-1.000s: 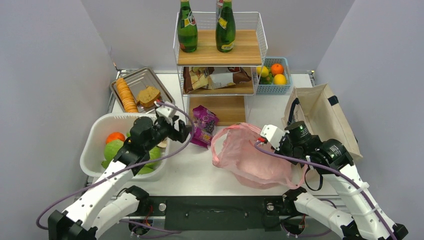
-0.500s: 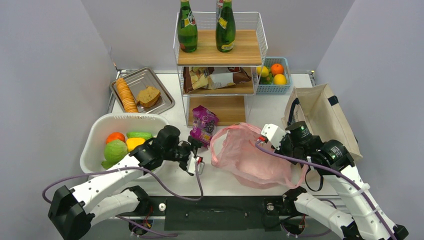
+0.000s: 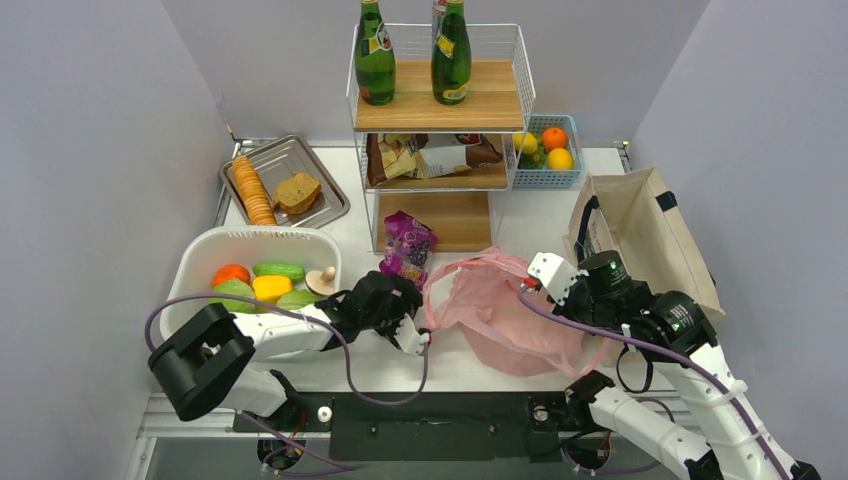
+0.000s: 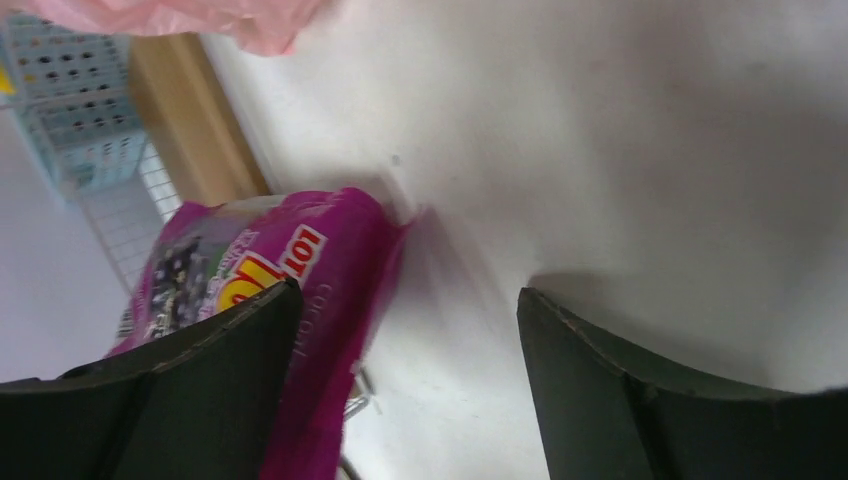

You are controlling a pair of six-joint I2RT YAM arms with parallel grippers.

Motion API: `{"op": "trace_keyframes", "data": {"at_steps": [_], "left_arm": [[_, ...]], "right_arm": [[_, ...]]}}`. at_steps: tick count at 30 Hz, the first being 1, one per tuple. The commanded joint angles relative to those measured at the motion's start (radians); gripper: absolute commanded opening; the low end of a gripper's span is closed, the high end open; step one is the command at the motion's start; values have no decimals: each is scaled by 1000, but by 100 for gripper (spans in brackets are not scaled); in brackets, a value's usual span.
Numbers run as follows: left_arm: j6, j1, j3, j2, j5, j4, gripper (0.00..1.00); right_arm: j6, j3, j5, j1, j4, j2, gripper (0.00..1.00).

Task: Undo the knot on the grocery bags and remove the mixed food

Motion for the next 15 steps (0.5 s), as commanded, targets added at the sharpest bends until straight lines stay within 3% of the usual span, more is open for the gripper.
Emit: {"op": "trace_keyframes", "data": {"at_steps": [1,3,4,6,8,15], "left_arm": [[58,-3,-45,74,-189,366,72],[47,-3,-65,83,-196,445,47],[48,-3,-75,83,-194,516,27],[49,-3,-105,93,-188,623,7],[37,-1,-114,98,-179,684,0],[-73,15,-39,129,-150,808,0]], "right_arm": [[14,-7,23,-9,39,-5,0],[14,-9,25,-10,40,-8,0],[14,-10,25,-9,39,-10,0],[13,-17,25,-10,39,-17,0],[13,-20,23,-11,40,-20,0],[14,-23,13,-11,41,-21,0]]}}
